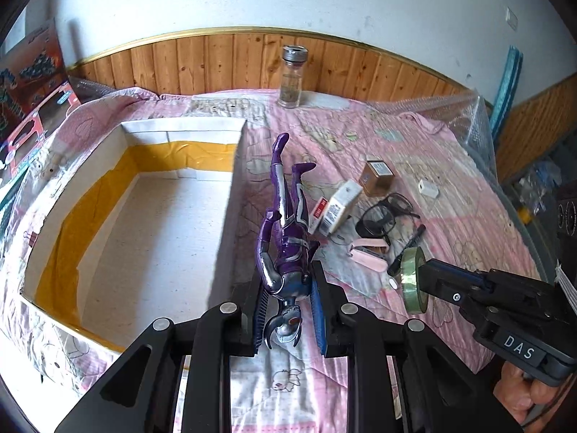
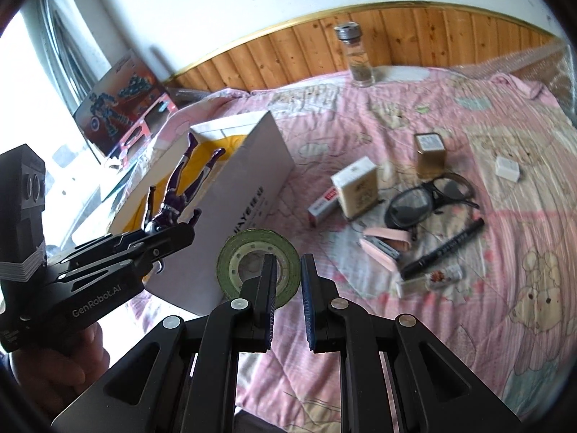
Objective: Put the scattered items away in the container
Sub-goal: 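Lift the purple figure and green tape and carry both over the white box, then open the left gripper to drop the figure while the right gripper drops the tape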
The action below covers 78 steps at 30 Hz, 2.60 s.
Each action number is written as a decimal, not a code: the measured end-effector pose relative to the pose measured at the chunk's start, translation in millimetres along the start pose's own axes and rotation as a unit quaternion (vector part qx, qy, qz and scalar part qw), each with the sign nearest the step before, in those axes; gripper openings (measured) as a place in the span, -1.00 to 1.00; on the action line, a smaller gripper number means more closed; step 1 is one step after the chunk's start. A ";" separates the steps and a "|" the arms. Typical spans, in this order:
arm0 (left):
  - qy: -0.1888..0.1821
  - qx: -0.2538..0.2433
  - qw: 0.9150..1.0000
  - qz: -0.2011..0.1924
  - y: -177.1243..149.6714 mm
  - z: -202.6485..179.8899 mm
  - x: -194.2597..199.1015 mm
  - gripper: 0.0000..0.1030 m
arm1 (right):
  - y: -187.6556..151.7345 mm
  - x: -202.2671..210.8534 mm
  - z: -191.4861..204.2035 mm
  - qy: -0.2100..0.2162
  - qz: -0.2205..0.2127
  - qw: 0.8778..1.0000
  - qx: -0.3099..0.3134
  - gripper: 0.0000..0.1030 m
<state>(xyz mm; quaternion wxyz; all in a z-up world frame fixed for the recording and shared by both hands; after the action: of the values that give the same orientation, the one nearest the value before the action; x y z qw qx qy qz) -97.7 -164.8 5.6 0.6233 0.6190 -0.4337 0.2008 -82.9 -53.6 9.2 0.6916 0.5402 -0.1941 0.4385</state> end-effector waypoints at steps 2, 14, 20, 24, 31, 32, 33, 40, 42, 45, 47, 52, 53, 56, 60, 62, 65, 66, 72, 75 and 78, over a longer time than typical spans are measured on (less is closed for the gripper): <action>-0.002 0.004 1.000 -0.004 2.4 6.2 3.0 -0.56 | 3.9 -2.6 7.1 -0.001 0.003 1.000 0.007 -0.73; 0.009 0.031 0.999 -0.016 18.3 59.1 11.7 -0.56 | 36.2 -22.9 57.8 0.001 0.014 0.998 0.054 -0.72; 0.015 0.035 0.999 -0.017 25.4 79.6 15.2 -0.56 | 48.7 -31.0 80.4 0.004 0.016 0.997 0.074 -0.72; 0.019 0.039 0.999 -0.017 27.5 94.2 16.0 -0.56 | 56.3 -37.9 95.3 0.010 0.022 0.996 0.083 -0.72; 0.023 0.052 0.998 -0.009 29.7 120.9 11.9 -0.56 | 71.4 -52.2 117.8 0.018 0.029 0.994 0.100 -0.72; 0.023 0.053 0.998 -0.007 30.3 123.8 10.9 -0.56 | 73.4 -53.6 119.3 0.018 0.029 0.994 0.102 -0.72; 0.023 0.056 0.998 -0.005 31.3 128.2 9.4 -0.56 | 76.2 -55.8 121.7 0.018 0.030 0.994 0.104 -0.72; 0.018 0.066 0.998 0.007 44.2 150.5 -0.7 -0.56 | 95.0 -75.0 133.1 0.022 0.036 0.993 0.112 -0.72; 0.016 0.065 0.998 0.011 48.9 154.4 -5.2 -0.56 | 101.3 -83.0 135.5 0.024 0.040 0.993 0.113 -0.72; 0.012 0.065 0.998 0.019 57.9 159.4 -13.4 -0.56 | 110.2 -94.5 137.1 0.022 0.045 0.992 0.114 -0.72; 0.007 0.069 0.997 0.024 61.7 163.3 -18.9 -0.56 | 115.7 -101.5 137.5 0.020 0.048 0.992 0.116 -0.72; 0.003 0.075 0.996 0.041 69.5 172.3 -37.4 -0.56 | 128.5 -121.2 137.3 0.006 0.060 0.990 0.126 -0.72; 0.004 0.077 0.996 0.045 70.5 174.7 -42.1 -0.56 | 130.8 -125.6 136.6 0.002 0.063 0.990 0.129 -0.72; 0.002 0.084 0.995 0.059 71.8 180.7 -55.2 -0.56 | 138.3 -138.9 133.8 -0.011 0.073 0.987 0.140 -0.72; 0.000 0.092 0.993 0.072 75.5 188.5 -71.0 -0.56 | 144.7 -157.8 129.8 -0.027 0.089 0.984 0.152 -0.72; 0.002 0.090 0.993 0.075 77.6 190.5 -77.3 -0.56 | 146.9 -167.4 127.0 -0.031 0.097 0.983 0.154 -0.72; 0.005 0.085 0.993 0.079 81.9 191.8 -86.8 -0.56 | 149.4 -181.9 122.5 -0.038 0.112 0.981 0.156 -0.72; 0.005 0.085 0.993 0.082 82.7 192.7 -89.5 -0.56 | 149.7 -187.2 121.2 -0.039 0.118 0.980 0.157 -0.72; 0.014 0.080 0.992 0.100 82.9 195.8 -111.3 -0.56 | 152.9 -213.3 110.9 -0.063 0.147 0.974 0.163 -0.72; 0.016 0.079 0.991 0.109 81.8 198.1 -121.2 -0.56 | 154.1 -225.7 105.9 -0.074 0.163 0.969 0.171 -0.72; 0.015 0.079 0.990 0.117 81.1 199.9 -130.1 -0.56 | 153.0 -236.2 102.3 -0.083 0.179 0.964 0.176 -0.72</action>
<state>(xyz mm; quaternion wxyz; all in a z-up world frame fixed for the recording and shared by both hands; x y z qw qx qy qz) -290.5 -304.1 -77.1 0.5512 0.6079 -0.4768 0.3153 -314.4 -236.3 -43.0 0.4772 0.6442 -0.2638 0.5364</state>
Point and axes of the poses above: each gripper's, at about its wrist camera, not at the fingertips, and x roughly against the way its jaws point, z to its left, y to its top, the point moved 10 cm from there along -x, roughly the way its jaws point, and after that the axes turned 4 degrees about z, right-handed, at the moved point
